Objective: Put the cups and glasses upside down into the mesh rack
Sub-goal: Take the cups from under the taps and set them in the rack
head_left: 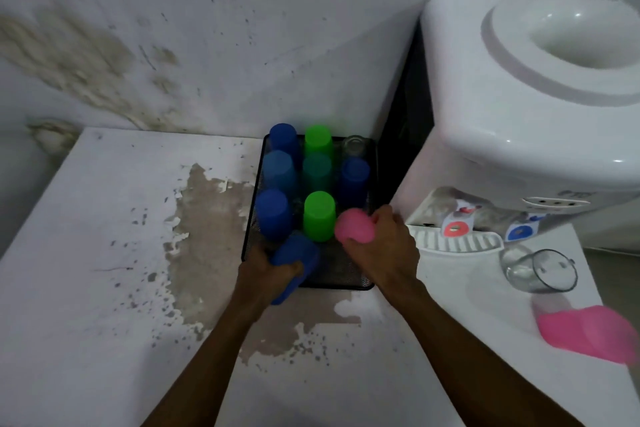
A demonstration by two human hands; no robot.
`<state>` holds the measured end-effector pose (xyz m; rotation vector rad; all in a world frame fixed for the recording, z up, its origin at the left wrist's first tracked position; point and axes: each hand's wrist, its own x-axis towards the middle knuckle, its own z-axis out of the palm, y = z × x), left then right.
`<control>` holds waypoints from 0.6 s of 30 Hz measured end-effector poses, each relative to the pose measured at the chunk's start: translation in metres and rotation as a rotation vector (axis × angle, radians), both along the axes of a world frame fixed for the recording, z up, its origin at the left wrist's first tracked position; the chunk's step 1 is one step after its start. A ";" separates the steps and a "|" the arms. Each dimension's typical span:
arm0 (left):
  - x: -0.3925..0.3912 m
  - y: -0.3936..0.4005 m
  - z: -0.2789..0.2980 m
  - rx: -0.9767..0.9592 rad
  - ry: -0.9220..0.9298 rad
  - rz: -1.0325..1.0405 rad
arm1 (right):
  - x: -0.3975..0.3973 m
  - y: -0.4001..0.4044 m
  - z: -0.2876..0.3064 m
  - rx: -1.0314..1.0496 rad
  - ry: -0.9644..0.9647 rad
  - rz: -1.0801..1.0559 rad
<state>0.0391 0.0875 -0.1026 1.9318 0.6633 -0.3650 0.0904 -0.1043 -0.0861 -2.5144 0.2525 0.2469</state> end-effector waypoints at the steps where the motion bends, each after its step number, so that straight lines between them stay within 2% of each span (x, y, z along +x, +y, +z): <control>1: -0.001 0.005 -0.002 -0.001 0.005 -0.002 | 0.007 0.005 -0.001 -0.070 -0.033 0.031; 8: -0.002 0.014 -0.008 0.083 -0.040 -0.161 | 0.034 0.029 -0.020 -0.319 -0.024 0.154; 12: 0.001 0.009 -0.013 0.141 -0.109 -0.265 | 0.046 0.036 -0.022 -0.330 -0.074 0.153; 18: 0.007 -0.009 -0.018 0.178 -0.180 -0.269 | 0.052 0.038 -0.019 -0.248 -0.051 0.140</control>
